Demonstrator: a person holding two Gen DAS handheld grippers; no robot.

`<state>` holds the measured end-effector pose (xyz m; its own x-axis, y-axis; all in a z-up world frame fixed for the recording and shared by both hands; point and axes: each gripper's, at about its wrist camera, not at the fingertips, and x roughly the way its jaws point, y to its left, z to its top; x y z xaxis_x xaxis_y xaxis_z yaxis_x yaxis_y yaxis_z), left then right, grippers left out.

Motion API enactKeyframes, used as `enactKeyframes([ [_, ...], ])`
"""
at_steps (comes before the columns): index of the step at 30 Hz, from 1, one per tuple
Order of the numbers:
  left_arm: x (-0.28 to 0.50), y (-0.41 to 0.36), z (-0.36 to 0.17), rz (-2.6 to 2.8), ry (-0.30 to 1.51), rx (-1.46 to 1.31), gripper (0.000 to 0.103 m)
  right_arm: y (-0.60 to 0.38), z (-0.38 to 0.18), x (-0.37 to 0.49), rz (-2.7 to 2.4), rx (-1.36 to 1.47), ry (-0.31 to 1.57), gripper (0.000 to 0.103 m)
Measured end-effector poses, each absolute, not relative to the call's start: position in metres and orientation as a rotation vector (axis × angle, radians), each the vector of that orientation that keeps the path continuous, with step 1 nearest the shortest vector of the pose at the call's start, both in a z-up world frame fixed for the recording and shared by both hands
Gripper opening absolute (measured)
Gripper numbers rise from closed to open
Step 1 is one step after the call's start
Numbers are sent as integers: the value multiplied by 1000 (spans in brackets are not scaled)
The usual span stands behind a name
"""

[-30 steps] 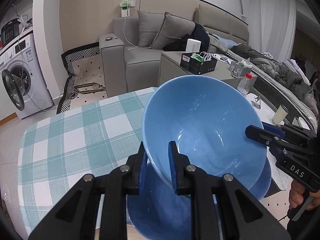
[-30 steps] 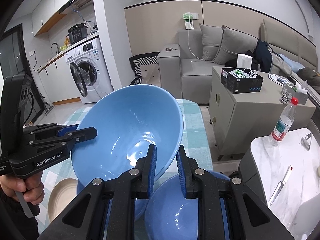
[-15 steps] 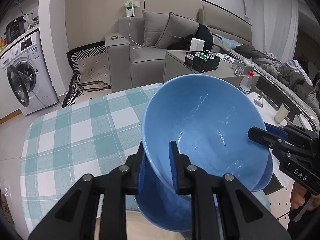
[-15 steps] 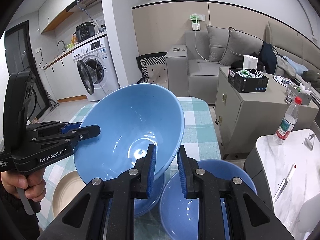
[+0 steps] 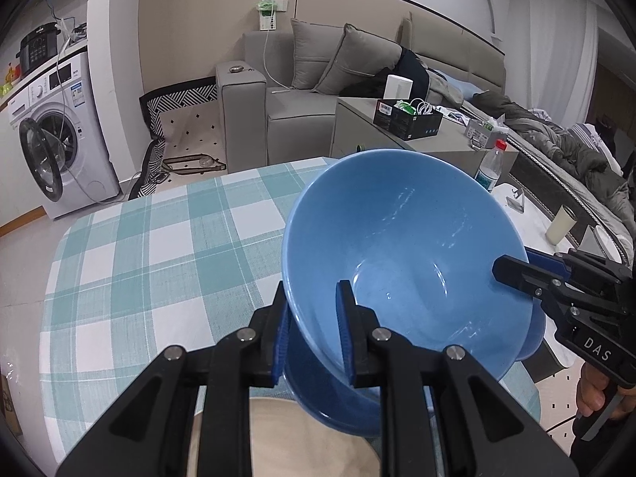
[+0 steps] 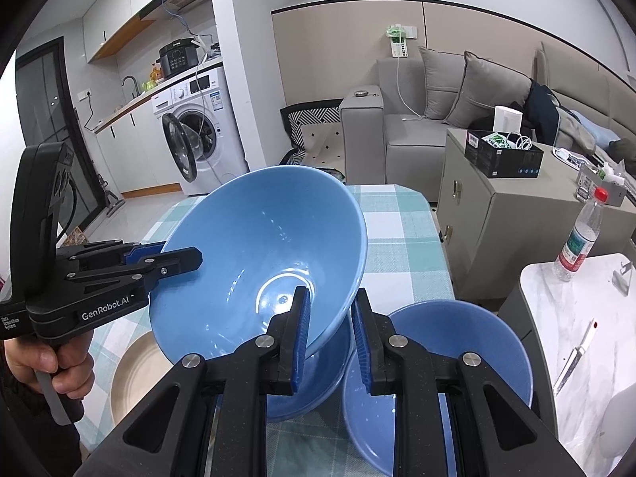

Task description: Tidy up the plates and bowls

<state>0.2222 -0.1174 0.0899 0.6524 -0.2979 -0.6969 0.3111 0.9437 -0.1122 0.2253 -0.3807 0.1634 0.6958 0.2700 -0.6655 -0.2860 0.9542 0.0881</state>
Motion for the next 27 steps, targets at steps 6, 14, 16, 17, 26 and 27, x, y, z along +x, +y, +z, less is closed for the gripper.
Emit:
enactKeyframes([
  [6,219,-111,81,-344,801,8,19,-373,153,223,318,-33,764,21],
  [14,217,-105,71,-344,815,-3,19,-369,138,223,329,-32,787,21],
  [16,217,-104,68,-343,821,-2,19,-369,135,223,330,-33,794,21],
  [17,216,-104,67,-343,823,-4,19,-369,134,224,331,-34,798,21],
  [26,216,-107,54,-335,844,14,20,-369,122,222,322,-31,814,21],
  [27,216,-108,53,-335,847,15,20,-369,120,222,319,-30,816,21],
])
